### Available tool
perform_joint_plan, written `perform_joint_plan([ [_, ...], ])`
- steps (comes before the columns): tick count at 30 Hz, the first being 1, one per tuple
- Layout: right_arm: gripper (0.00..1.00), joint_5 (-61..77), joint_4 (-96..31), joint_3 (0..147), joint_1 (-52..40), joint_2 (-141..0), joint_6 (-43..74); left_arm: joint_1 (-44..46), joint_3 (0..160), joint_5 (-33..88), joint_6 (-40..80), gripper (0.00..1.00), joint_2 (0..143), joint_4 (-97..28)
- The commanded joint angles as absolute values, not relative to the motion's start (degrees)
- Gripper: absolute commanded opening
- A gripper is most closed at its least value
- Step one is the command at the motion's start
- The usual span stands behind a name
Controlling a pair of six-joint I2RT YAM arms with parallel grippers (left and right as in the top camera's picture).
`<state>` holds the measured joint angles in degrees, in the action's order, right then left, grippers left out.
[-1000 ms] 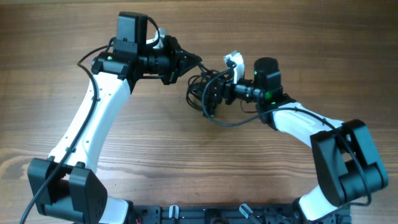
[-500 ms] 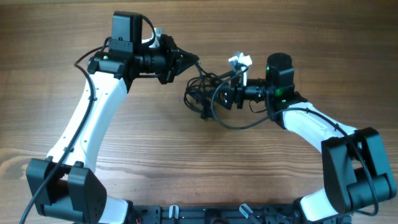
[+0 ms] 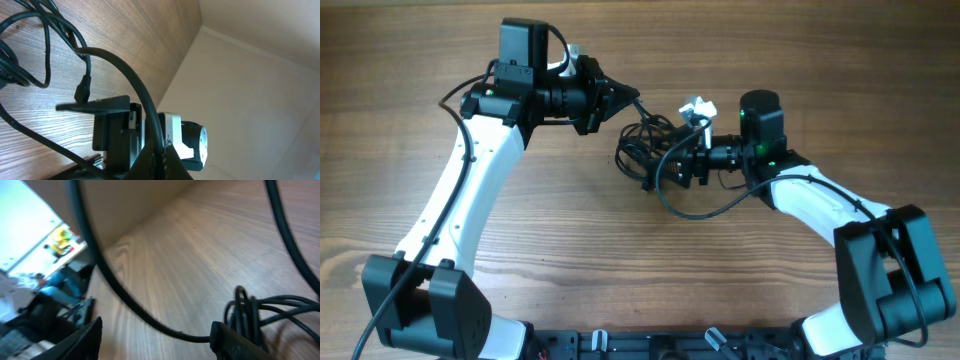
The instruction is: Untangle cables
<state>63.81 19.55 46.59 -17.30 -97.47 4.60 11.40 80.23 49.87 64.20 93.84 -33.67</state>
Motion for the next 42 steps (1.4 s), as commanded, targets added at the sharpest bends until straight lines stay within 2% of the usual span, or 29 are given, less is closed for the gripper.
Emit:
perform_joint_plan([
  [1,0.71,58.46,19.68,47.22,-19.84,-96.64,3.14,10.96,81.45,51.59,64.75,0.04,91.94,-33.47],
  [7,0.7,53.69,19.22,47.22,-23.79,-96.64,3.2,10.96,81.45,51.62,64.73,0.04,91.94,-33.47],
  [11,0.61,48.9,18.76,47.22,-24.49,-96.64,5.65,10.96,81.45,51.62,64.2,0.04,91.94,-33.5],
  [15,0.41,45.78,18.7,47.22,-24.47,-96.64,7.9,10.96,81.45,51.59,63.24,0.04,91.94,-33.5],
  [17,0.36,44.86,18.26,47.22,-24.49,-96.64,7.94,10.96,81.45,51.59,63.26,0.04,91.94,-33.21],
  [23,0.41,44.73,16.29,47.22,-24.47,-96.64,7.6,10.96,81.45,51.57,63.24,0.04,91.94,-33.04],
  [26,0.4,44.73,15.7,47.22,-24.47,-96.64,7.6,10.96,81.45,51.4,63.24,0.04,91.94,-33.04],
  [29,0.31,44.75,15.73,47.22,-24.47,-96.64,7.66,10.96,81.45,51.4,63.24,0.04,91.94,-33.04],
  [31,0.15,44.75,15.77,47.22,-24.47,-96.64,7.66,10.96,81.45,51.4,63.24,0.04,91.94,-33.04],
  [33,0.05,44.75,15.77,47.22,-24.47,-96.64,7.66,10.96,81.45,51.37,63.24,0.04,91.94,-33.04],
  [36,0.05,44.82,15.97,47.22,-24.47,-96.64,8.01,10.96,81.45,50.96,63.24,0.04,91.94,-33.04],
  [42,0.04,47.68,21.41,47.22,-24.43,-96.62,22.61,10.96,81.45,42.13,57.12,0.04,91.94,-33.41],
])
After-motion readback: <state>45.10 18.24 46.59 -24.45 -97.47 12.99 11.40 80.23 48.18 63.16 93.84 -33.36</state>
